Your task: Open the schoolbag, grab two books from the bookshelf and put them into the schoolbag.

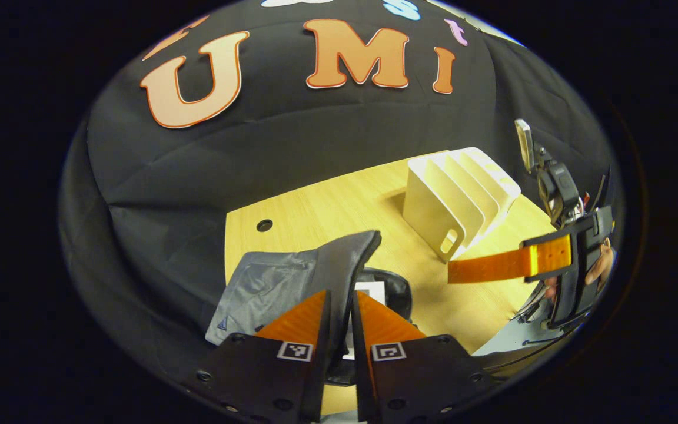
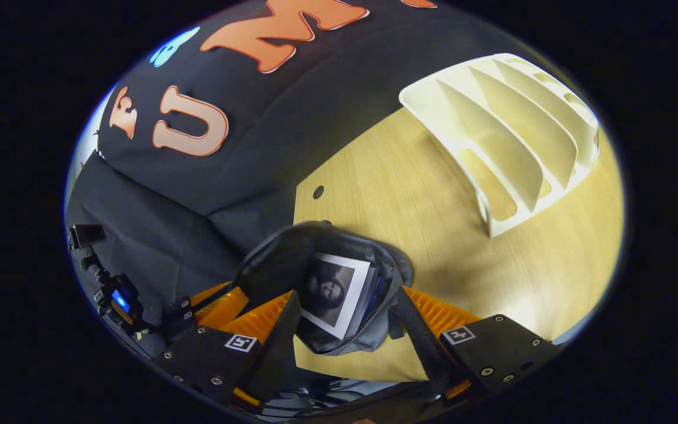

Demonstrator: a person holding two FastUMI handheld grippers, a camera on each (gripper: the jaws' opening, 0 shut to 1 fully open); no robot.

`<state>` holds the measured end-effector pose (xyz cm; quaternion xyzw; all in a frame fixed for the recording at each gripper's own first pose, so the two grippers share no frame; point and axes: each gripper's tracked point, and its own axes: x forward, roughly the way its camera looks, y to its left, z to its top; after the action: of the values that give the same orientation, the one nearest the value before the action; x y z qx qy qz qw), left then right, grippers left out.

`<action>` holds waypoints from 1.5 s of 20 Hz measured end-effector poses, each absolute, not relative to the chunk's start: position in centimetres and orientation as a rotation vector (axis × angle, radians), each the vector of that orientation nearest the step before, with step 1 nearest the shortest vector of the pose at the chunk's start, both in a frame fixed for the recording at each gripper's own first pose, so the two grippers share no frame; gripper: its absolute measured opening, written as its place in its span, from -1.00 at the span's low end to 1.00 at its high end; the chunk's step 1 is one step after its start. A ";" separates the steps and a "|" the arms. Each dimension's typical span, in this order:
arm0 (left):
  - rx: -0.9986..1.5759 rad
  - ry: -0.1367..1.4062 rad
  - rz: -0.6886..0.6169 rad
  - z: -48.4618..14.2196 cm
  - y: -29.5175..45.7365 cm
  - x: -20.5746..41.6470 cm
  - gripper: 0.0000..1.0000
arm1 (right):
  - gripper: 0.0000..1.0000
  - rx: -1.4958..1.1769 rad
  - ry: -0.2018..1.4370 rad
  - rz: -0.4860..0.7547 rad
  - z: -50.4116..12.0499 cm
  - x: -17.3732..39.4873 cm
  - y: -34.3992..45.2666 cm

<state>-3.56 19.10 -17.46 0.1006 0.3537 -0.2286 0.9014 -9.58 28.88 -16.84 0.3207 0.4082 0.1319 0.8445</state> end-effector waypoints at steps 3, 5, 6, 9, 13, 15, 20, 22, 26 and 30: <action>0.210 0.707 -0.495 -16.9 15.8 -5.0 -0.25 | 0.97 0.609 0.832 0.277 -15.6 -9.7 25.5; 0.191 0.709 -0.498 -16.9 14.0 -5.9 0.03 | 0.96 0.574 0.805 0.271 -14.8 -9.5 23.3; 0.175 0.705 -0.503 -16.6 12.8 -6.3 0.16 | 0.96 0.566 0.793 0.271 -14.1 -9.5 22.4; 0.170 0.695 -0.474 -16.1 10.3 -6.6 0.44 | 0.96 0.532 0.727 0.273 -12.6 -8.7 19.6; 0.134 0.644 -0.460 -14.7 5.2 -7.2 0.70 | 0.96 0.476 0.641 0.261 -11.0 -8.8 15.5; 0.100 0.591 -0.438 -13.1 2.8 -6.9 0.90 | 0.96 0.427 0.588 0.256 -9.7 -8.8 13.3; -0.010 0.421 -0.375 -8.0 -1.5 -5.9 0.90 | 0.95 0.287 0.412 0.223 -5.1 -8.6 7.4; -0.030 0.367 -0.351 -6.5 -2.4 -5.5 0.89 | 0.95 0.254 0.358 0.217 -3.7 -8.7 5.8; -0.051 0.243 -0.299 -2.0 -2.8 -5.6 0.89 | 0.95 0.202 0.277 0.205 -1.3 -8.8 3.5; -0.053 0.105 -0.210 2.3 -1.4 -5.4 0.90 | 0.95 0.166 0.184 0.175 1.4 -8.6 2.2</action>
<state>-5.44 -1.41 2.30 -0.0264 0.0525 -0.1048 0.9928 -8.55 2.16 1.42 0.0829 0.0916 0.0872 0.9885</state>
